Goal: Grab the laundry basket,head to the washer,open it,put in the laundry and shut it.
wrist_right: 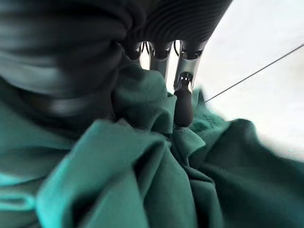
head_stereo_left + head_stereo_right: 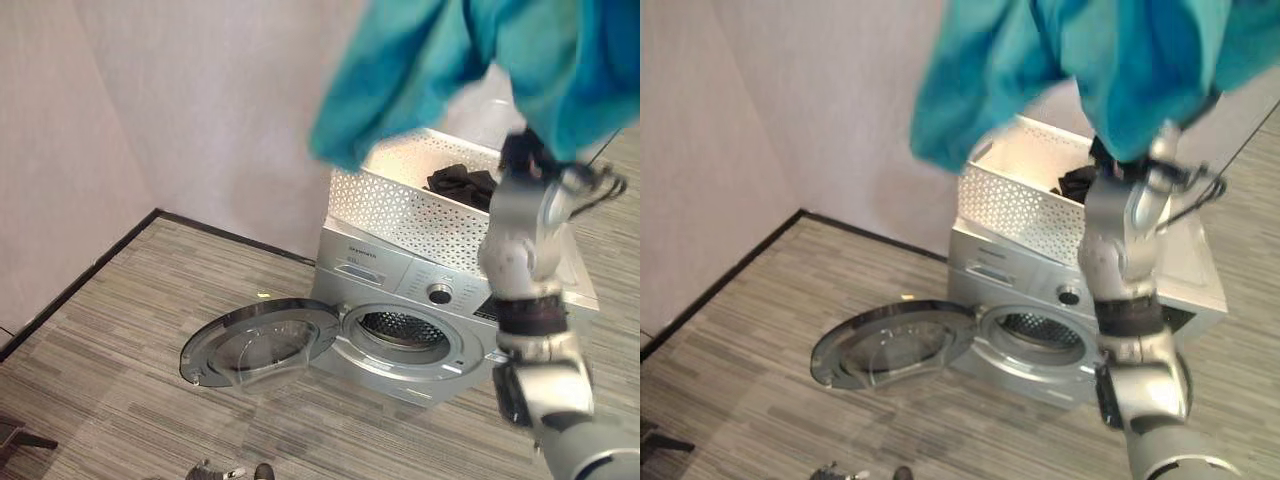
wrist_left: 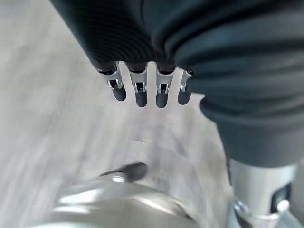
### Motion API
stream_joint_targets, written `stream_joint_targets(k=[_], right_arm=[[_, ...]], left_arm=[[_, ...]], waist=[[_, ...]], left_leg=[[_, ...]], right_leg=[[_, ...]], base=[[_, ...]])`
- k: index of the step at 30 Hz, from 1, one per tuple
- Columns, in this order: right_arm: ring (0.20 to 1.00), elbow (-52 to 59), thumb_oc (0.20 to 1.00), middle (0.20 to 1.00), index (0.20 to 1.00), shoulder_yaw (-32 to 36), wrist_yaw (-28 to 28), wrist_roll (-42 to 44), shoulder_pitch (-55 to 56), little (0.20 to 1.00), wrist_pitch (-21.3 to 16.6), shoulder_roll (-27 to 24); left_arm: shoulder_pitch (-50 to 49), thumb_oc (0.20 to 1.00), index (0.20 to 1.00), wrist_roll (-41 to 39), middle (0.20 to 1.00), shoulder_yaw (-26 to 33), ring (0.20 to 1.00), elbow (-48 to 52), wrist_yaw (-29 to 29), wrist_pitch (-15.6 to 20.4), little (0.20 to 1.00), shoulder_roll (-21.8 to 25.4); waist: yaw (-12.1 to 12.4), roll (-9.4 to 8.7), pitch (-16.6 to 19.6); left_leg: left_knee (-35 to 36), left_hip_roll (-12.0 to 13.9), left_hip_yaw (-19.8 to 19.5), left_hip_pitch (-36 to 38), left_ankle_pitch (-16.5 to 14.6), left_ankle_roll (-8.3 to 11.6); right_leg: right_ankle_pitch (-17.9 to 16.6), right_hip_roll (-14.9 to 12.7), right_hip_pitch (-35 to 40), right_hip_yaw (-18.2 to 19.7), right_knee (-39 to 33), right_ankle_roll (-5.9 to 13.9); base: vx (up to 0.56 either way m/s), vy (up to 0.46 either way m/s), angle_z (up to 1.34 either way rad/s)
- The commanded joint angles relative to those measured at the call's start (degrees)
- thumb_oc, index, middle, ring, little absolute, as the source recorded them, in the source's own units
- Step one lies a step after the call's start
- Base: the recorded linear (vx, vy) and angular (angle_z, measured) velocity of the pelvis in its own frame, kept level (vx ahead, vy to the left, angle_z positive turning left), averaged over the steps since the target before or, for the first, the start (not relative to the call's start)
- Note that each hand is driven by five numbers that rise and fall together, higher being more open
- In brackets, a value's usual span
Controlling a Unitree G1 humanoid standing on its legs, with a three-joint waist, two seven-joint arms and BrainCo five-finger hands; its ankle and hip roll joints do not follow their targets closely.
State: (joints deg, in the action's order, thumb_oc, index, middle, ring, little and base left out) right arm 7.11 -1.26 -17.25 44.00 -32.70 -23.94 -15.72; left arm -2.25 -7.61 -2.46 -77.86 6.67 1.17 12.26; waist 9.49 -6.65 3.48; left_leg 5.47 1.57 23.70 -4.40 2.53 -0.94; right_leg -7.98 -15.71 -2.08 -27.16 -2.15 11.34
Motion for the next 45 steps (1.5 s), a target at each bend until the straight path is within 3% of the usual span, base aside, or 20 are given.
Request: stream_joint_targets(k=[1, 2, 5, 13, 15, 16, 17, 18, 19, 23, 25, 26, 27, 28, 29, 30, 31, 32, 38, 45], right_arm=[[0.200, 3.8, 0.200, 0.200, 0.200, 1.6, 4.6, 2.5, -3.2, 0.200, -0.7, 0.0], [0.200, 8.3, 0.200, 0.200, 0.200, -0.4, 10.2, 6.2, 7.5, 0.200, 1.4, 2.7], [0.200, 10.6, 0.200, 0.200, 0.200, -1.7, 14.8, 10.0, 15.5, 0.200, 3.4, 4.1], [0.200, 10.6, 0.200, 0.200, 0.200, -7.6, 22.4, 18.1, 28.1, 0.200, 6.9, 6.3], [0.200, 9.4, 0.200, 0.200, 0.200, -9.1, 24.4, 20.7, 30.9, 0.200, 7.9, 6.8], [0.200, 8.5, 0.200, 0.200, 0.200, -9.9, 25.3, 22.6, 33.3, 0.200, 7.9, 6.7], [0.200, 8.5, 0.200, 0.200, 0.200, -9.9, 25.3, 22.6, 33.3, 0.200, 7.9, 6.7], [0.200, 6.1, 0.200, 0.200, 0.200, -11.1, 26.4, 24.8, 35.2, 0.200, 9.1, 6.7], [0.200, 4.7, 0.200, 0.200, 0.200, -11.3, 27.1, 25.8, 36.4, 0.200, 9.7, 6.7], [0.200, 2.1, 0.200, 0.200, 0.200, -12.8, 28.0, 27.0, 38.8, 0.200, 10.5, 6.9], [0.200, 1.2, 0.200, 0.200, 0.200, -13.3, 27.5, 26.7, 40.2, 0.200, 10.9, 6.1], [0.200, 1.8, 0.200, 0.200, 0.200, -13.4, 27.0, 27.2, 40.6, 0.200, 10.8, 5.2], [0.200, 1.8, 0.200, 0.200, 0.200, -13.4, 27.0, 27.2, 40.6, 0.200, 10.8, 5.2], [0.200, -0.1, 0.200, 0.200, 0.200, -14.2, 27.0, 27.4, 41.4, 0.200, 11.5, 3.8], [0.200, -0.1, 0.200, 0.200, 0.200, -14.2, 27.0, 27.5, 41.3, 0.200, 11.5, 3.8], [0.200, -0.5, 0.200, 0.200, 0.200, -14.7, 26.2, 28.1, 41.1, 0.200, 11.8, 2.9], [0.200, -0.4, 0.200, 0.200, 0.200, -14.6, 26.2, 28.1, 41.0, 0.200, 11.8, 2.9], [0.200, -0.8, 0.200, 0.200, 0.200, -14.0, 26.7, 28.9, 41.3, 0.200, 12.5, 2.9], [0.200, -4.4, 0.200, 0.200, 0.200, -13.7, 25.4, 29.9, 37.9, 0.200, 10.7, 4.3], [0.200, -8.0, 0.200, 0.200, 0.200, -14.5, 23.7, 31.3, 34.5, 0.200, 8.8, 5.7]], left_arm=[[1.8, 1.000, 1.000, 0.3, 1.000, -1.7, 1.000, -3.0, -0.9, -0.6, 1.000, -0.1], [1.1, 1.000, 1.000, 2.6, 1.000, 0.4, 1.000, -3.4, -1.1, -0.5, 1.000, 0.5], [0.7, 1.000, 1.000, 5.1, 1.000, 0.7, 1.000, -3.0, -1.5, 0.0, 1.000, 0.9], [0.7, 1.000, 1.000, 8.3, 1.000, -0.7, 1.000, -1.4, -1.6, 1.6, 1.000, 0.7], [1.1, 1.000, 1.000, 7.6, 1.000, -1.0, 1.000, -0.5, -1.5, 2.2, 1.000, 0.4], [1.4, 1.000, 1.000, 6.8, 1.000, -0.6, 1.000, -0.3, -1.2, 2.6, 1.000, 0.4], [1.4, 1.000, 1.000, 6.8, 1.000, -0.6, 1.000, -0.3, -1.2, 2.6, 1.000, 0.4], [0.9, 1.000, 1.000, 6.4, 1.000, 0.0, 1.000, -0.5, -1.2, 2.7, 1.000, 0.1], [0.7, 1.000, 1.000, 6.3, 1.000, 0.3, 1.000, -0.7, -1.2, 2.8, 1.000, -0.1], [0.6, 1.000, 1.000, 6.3, 1.000, 0.7, 1.000, -1.4, -1.2, 3.0, 1.000, -0.4], [0.5, 1.000, 1.000, 6.2, 1.000, 0.7, 1.000, -1.3, -1.2, 3.1, 1.000, -0.4], [1.6, 1.000, 1.000, 4.9, 1.000, -0.4, 1.000, 0.0, -0.4, 3.2, 1.000, -0.2], [1.6, 1.000, 1.000, 4.9, 1.000, -0.4, 1.000, 0.0, -0.4, 3.2, 1.000, -0.2], [2.9, 1.000, 1.000, 4.1, 1.000, -1.6, 1.000, 1.0, 0.0, 3.2, 1.000, 0.3], [2.9, 1.000, 1.000, 4.1, 1.000, -1.6, 1.000, 1.0, 0.0, 3.2, 1.000, 0.3], [3.9, 1.000, 1.000, 1.9, 1.000, -2.7, 1.000, 1.8, 0.7, 3.2, 1.000, 0.6], [4.0, 1.000, 1.000, 1.9, 1.000, -2.7, 1.000, 1.9, 0.7, 3.2, 1.000, 0.6], [4.5, 1.000, 1.000, 1.2, 1.000, -3.2, 1.000, 1.7, 0.2, 2.9, 1.000, 0.1], [5.3, 1.000, 1.000, -2.1, 1.000, -5.9, 1.000, 5.3, 1.4, 3.7, 1.000, -0.5], [4.2, 1.000, 1.000, -5.0, 1.000, -10.9, 1.000, 8.8, 2.1, 4.5, 1.000, -1.5]], waist=[[1.3, -0.50, -1.4], [0.6, -0.05, -2.6], [0.5, 0.27, -3.6], [-1.6, 2.75, -5.2], [-2.8, 4.22, -6.0], [-4.2, 5.65, -7.2], [-4.2, 5.65, -7.2], [-4.0, 6.18, -7.9], [-4.4, 6.45, -8.4], [-5.9, 6.63, -10.3], [-6.9, 6.55, -12.2], [-8.1, 4.96, -16.2], [-8.1, 5.03, -16.2], [-8.5, 4.34, -19.6], [-8.5, 4.37, -19.5], [-8.8, 5.42, -22.9], [-9.1, 4.98, -22.8], [-9.1, 5.81, -24.1], [-8.2, 8.04, -26.8], [-8.1, 10.19, -29.1]], left_leg=[[-0.5, -1.5, -0.1, 2.1, 0.6, 2.40], [-2.8, -2.5, 0.1, 2.5, -0.5, 1.79], [-6.9, -2.9, -0.1, 1.0, -2.9, 1.16], [-5.9, -3.8, -0.4, 1.9, -3.8, -0.62], [-5.9, -3.1, -0.7, 2.4, -3.7, -0.63], [-5.5, -2.1, -1.5, 3.2, -2.7, 0.06], [-5.5, -2.1, -1.5, 3.2, -2.7, 0.06], [-4.9, -2.0, -0.7, 5.2, -4.4, 0.89], [-4.6, -1.8, -0.6, 6.2, -4.9, 1.19], [-6.6, -1.0, -1.5, 7.0, -5.4, 2.12], [-9.7, -0.4, -2.3, 6.8, -7.0, 2.87], [-20.2, 0.8, -3.6, 2.1, -10.8, 3.17], [-20.6, 0.9, -3.7, 1.9, -11.0, 3.17], [-27.3, 3.4, -4.1, -2.1, -13.5, 3.58], [-27.4, 3.4, -4.1, -2.3, -13.6, 3.58], [-33.8, 6.4, -5.9, -6.8, -16.5, 4.17], [-33.5, 6.0, -5.6, -7.6, -15.2, 3.69], [-36.4, 7.8, -6.5, -10.0, -16.9, 4.55], [-41.7, 9.8, -8.4, -21.1, -16.0, 5.05], [-50.6, 11.3, -10.2, -33.6, -17.9, 4.63]], right_leg=[[-13.9, -2.7, 8.8, -1.0, 4.4, 3.66], [-13.7, -3.6, 8.9, 0.3, 5.5, 3.64], [-13.5, -4.5, 9.0, 0.9, 6.8, 3.57], [-13.4, -5.1, 5.6, 3.3, 14.5, 3.24], [-7.8, -2.1, 2.8, 5.6, 17.1, 1.63], [0.0, 2.3, -1.7, 8.0, 17.2, -1.08], [0.0, 2.3, -1.7, 8.0, 17.2, -1.08], [0.7, 0.4, -1.8, 4.6, 15.4, -0.20], [0.7, -0.2, -2.4, 4.1, 14.1, 0.08], [-2.2, -1.5, -6.2, 6.3, 10.8, 0.15], [-4.6, -4.5, -8.8, 7.4, 10.0, 1.09], [-5.9, -7.0, -10.6, 8.9, 10.6, 1.25], [-5.9, -6.9, -10.7, 8.9, 10.6, 1.23], [-2.1, -6.4, -12.6, 9.6, 14.8, -0.12], [-2.0, -6.4, -12.7, 9.6, 14.9, -0.13], [4.1, -5.0, -15.8, 9.6, 23.7, -0.81], [3.1, -5.4, -16.2, 9.1, 22.9, -1.56], [5.9, -4.8, -17.6, 8.5, 26.5, -1.37], [9.4, -5.4, -26.6, 7.3, 33.9, -2.25], [13.9, -7.0, -38.2, 8.6, 43.9, -3.87]], base=[[0.06, 0.079, -0.10], [0.04, 0.053, -0.01], [0.02, 0.064, -0.02], [0.03, 0.111, -0.01], [0.05, 0.106, -0.03], [0.06, 0.099, -0.07], [0.15, 0.078, -0.10], [0.16, 0.006, 0.11], [0.18, 0.007, 0.17], [0.07, -0.091, 0.14], [0.01, -0.188, 0.32], [-0.09, -0.210, 0.35], [-0.22, -0.293, 0.62], [-0.12, -0.130, 0.57], [-0.25, -0.232, 0.61], [-0.19, -0.110, 0.30], [-0.20, -0.175, 0.38], [-0.12, -0.094, 0.35], [-0.15, -0.071, 0.28], [-0.06, -0.033, 0.14]])
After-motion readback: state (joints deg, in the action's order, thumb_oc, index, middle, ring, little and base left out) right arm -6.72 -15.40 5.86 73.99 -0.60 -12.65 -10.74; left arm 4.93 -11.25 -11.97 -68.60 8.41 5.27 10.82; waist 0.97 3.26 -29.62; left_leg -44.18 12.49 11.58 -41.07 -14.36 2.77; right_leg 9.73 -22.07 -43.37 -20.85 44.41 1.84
